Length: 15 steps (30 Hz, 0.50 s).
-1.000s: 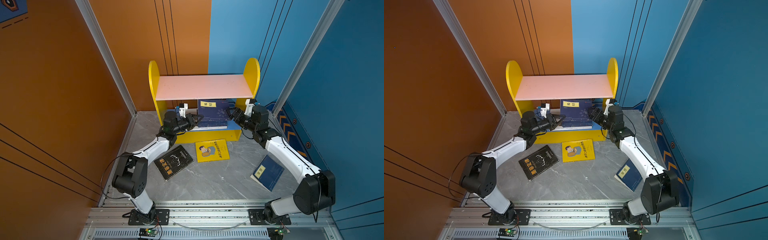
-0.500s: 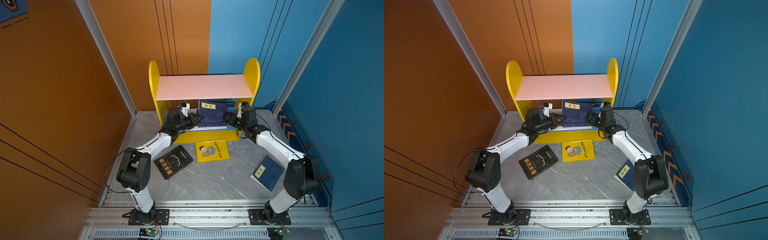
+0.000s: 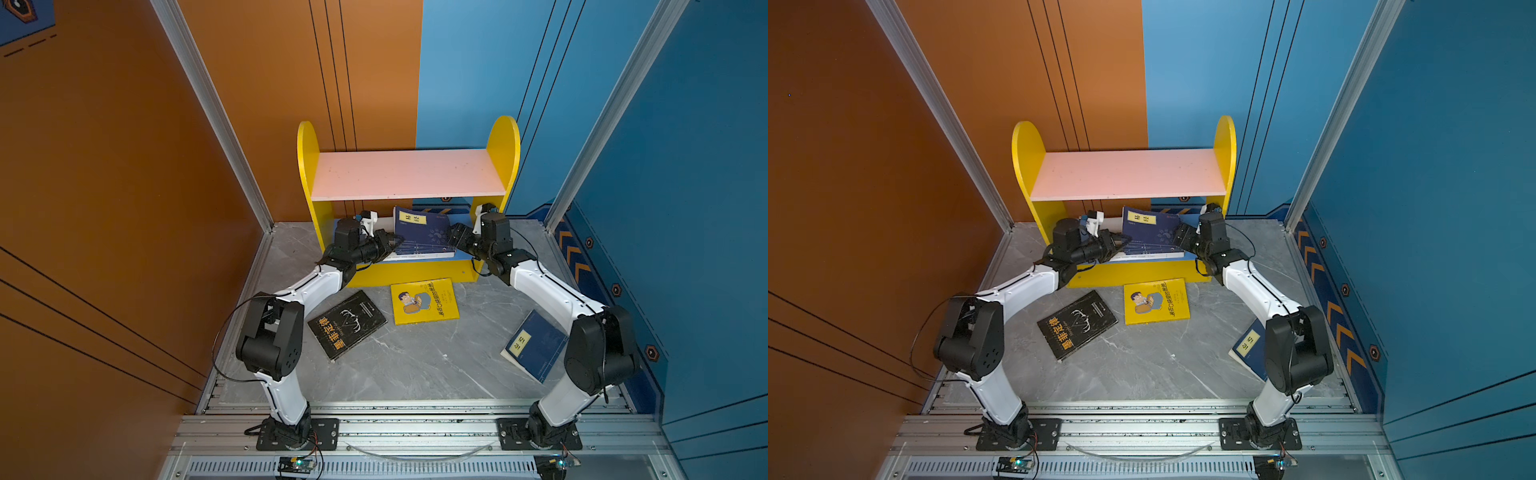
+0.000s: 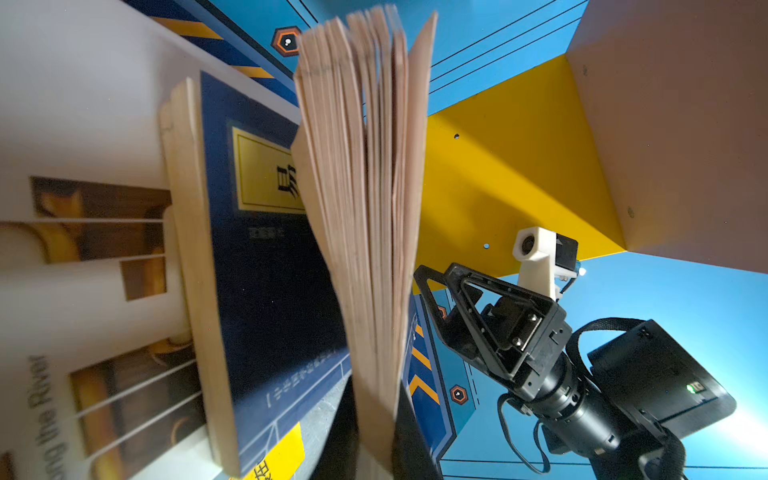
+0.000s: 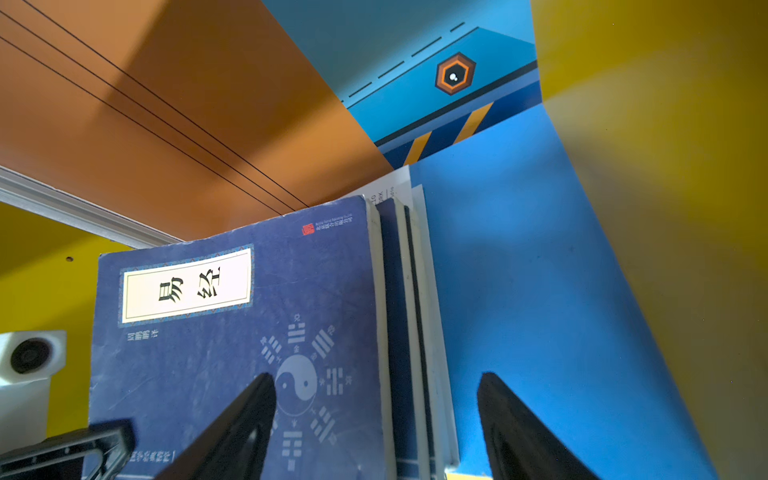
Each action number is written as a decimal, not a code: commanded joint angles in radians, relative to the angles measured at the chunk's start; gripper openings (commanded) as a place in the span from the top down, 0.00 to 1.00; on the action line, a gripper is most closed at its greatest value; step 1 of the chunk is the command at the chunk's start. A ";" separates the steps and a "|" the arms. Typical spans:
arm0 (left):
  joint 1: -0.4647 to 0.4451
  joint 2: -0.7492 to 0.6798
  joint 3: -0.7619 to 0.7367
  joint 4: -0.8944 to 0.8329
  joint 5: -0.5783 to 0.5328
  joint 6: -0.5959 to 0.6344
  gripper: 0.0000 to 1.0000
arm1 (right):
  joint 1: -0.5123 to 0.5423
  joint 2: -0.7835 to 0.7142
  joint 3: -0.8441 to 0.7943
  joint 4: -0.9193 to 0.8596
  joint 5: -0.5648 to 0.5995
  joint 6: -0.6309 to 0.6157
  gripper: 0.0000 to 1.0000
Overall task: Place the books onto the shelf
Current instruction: 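Lower the dark blue book onto the stack with both grippers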
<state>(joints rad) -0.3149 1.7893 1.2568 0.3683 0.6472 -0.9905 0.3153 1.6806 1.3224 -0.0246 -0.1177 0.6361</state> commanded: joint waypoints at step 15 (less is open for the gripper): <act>0.006 0.045 0.082 0.029 0.005 -0.005 1.00 | 0.012 0.053 0.057 0.027 -0.007 0.042 0.24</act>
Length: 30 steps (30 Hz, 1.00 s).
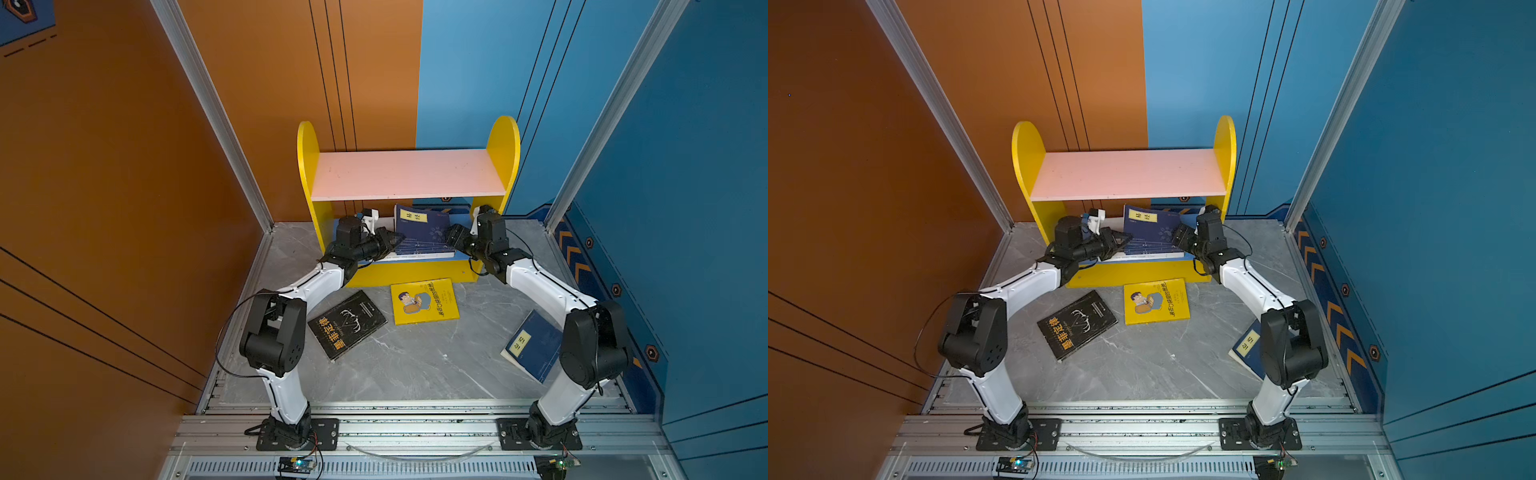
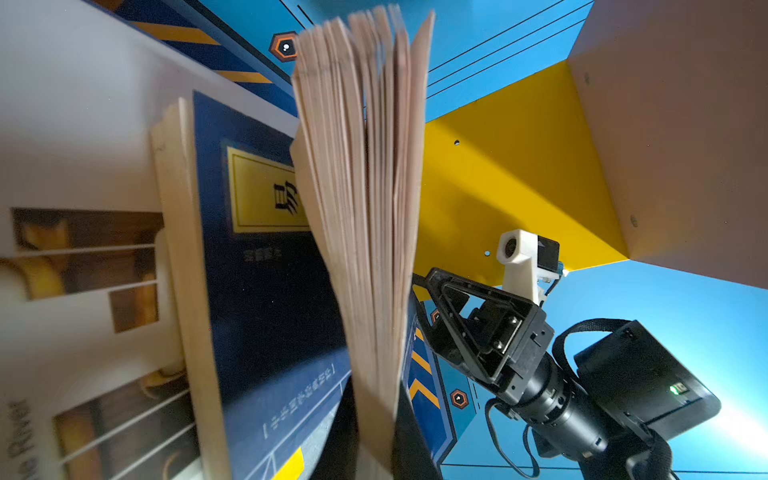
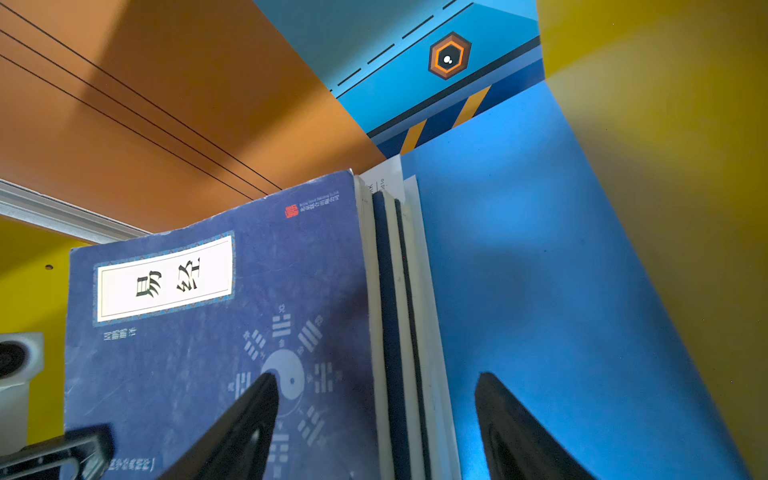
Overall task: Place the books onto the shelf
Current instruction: 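Lower the dark blue book onto the stack with both grippers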
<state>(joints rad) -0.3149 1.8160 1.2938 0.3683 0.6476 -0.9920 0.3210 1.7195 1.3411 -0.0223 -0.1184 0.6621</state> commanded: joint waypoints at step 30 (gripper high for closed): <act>-0.011 0.017 0.019 0.028 -0.037 -0.019 0.88 | 0.032 0.055 0.051 -0.028 0.091 -0.061 0.28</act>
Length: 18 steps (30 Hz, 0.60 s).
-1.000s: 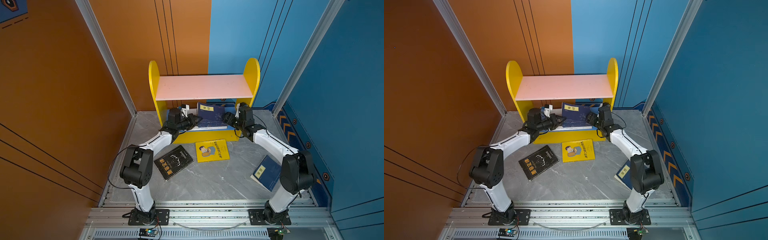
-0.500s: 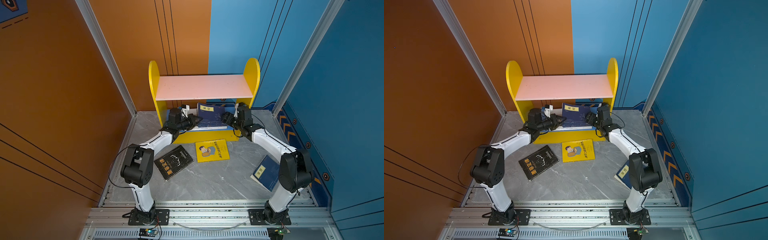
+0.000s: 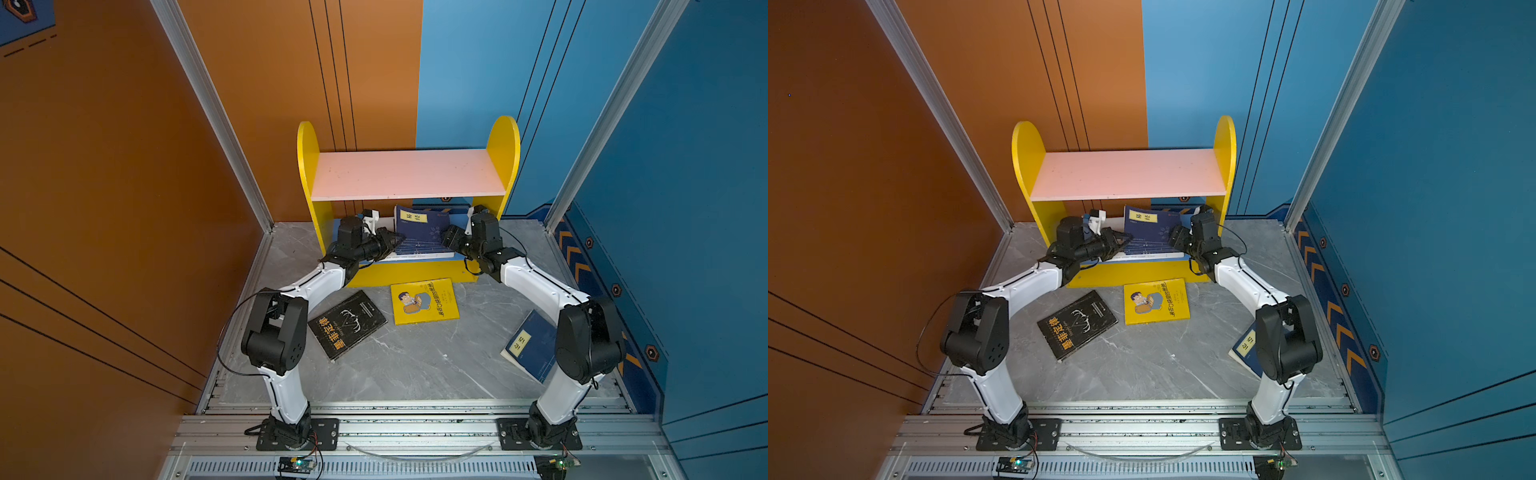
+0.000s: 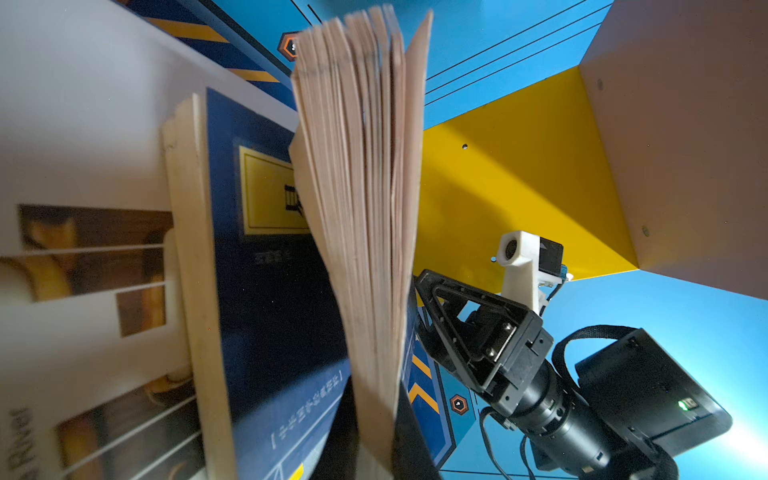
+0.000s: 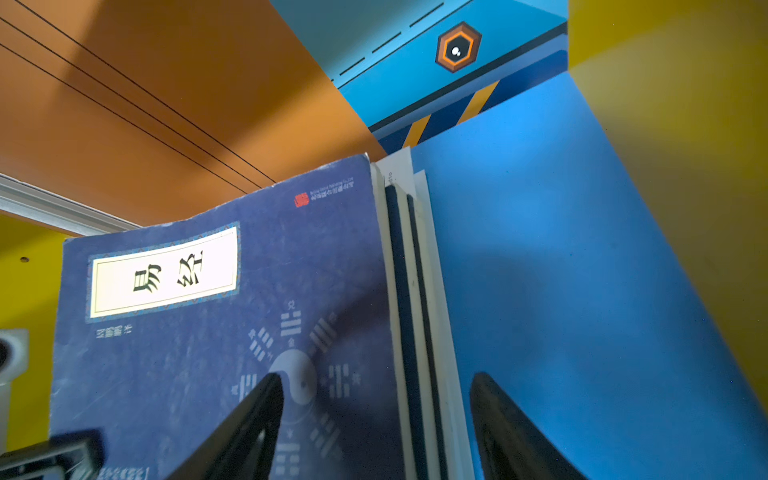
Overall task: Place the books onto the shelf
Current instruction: 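Lower the dark blue book onto the stack with both grippers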
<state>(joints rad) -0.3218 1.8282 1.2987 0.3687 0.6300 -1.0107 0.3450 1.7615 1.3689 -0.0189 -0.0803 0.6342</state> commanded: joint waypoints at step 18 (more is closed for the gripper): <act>0.049 -0.064 -0.074 0.029 -0.045 -0.019 0.45 | 0.015 0.012 0.018 -0.042 0.085 -0.044 0.31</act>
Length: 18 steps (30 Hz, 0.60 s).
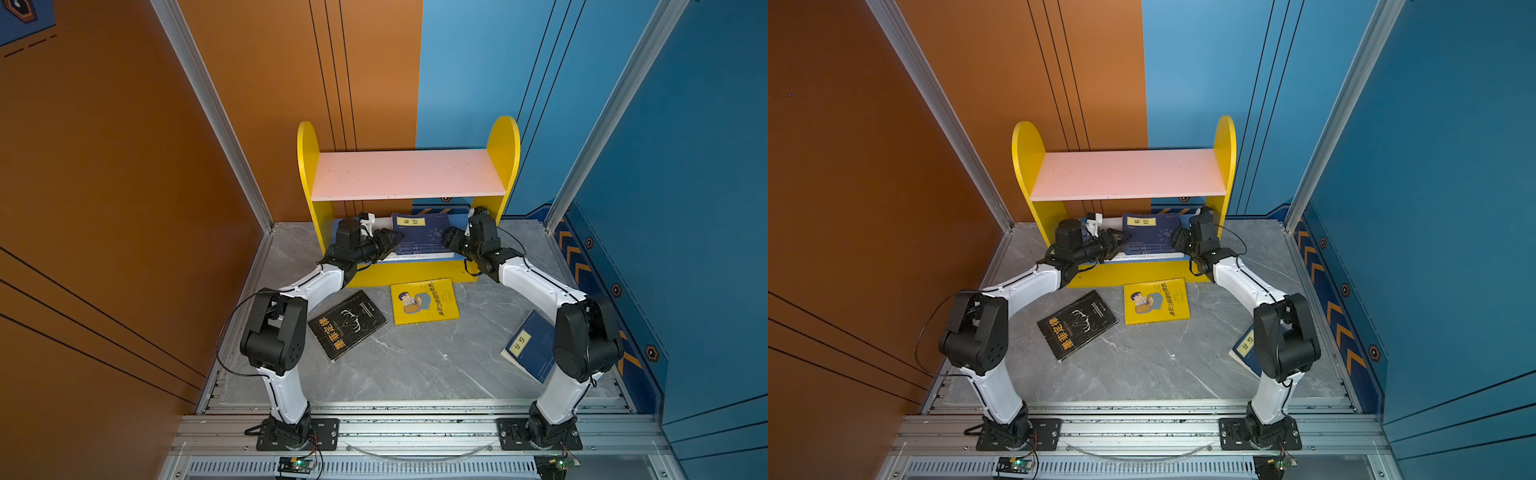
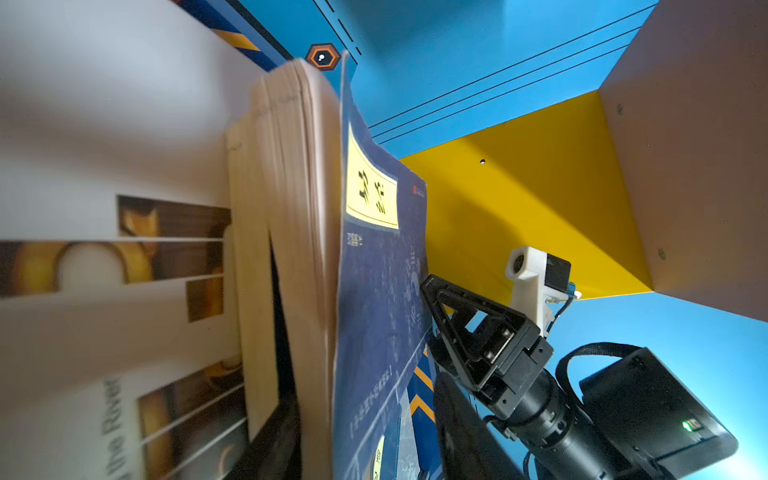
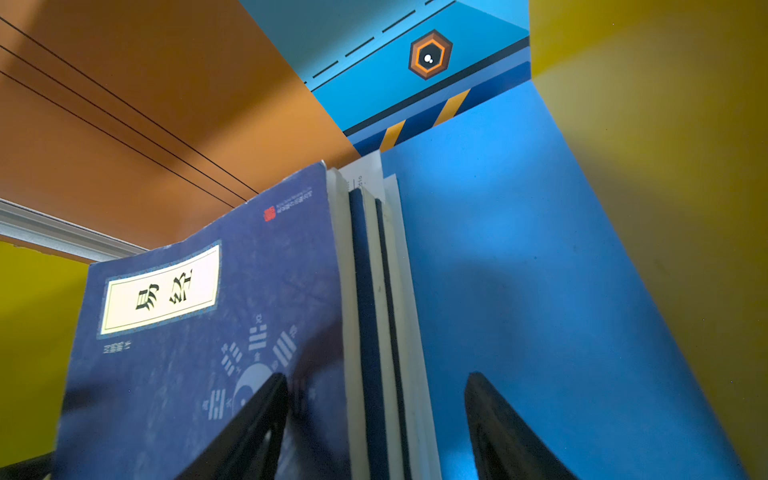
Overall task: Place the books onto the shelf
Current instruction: 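Lower the dark blue book onto the stack with both grippers, then press the dark blue book flat on the stack with both grippers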
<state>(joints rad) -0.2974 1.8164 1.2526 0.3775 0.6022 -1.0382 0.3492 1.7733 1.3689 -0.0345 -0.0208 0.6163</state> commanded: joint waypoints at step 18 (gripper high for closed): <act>0.050 -0.199 -0.113 -0.091 -0.019 0.116 0.27 | 0.084 -0.118 0.052 -0.061 0.069 -0.105 0.24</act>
<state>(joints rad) -0.2432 1.6428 1.1385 0.3378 0.5900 -0.9813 0.4187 1.7222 1.4040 -0.0708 0.0067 0.5457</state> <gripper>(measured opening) 0.724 0.761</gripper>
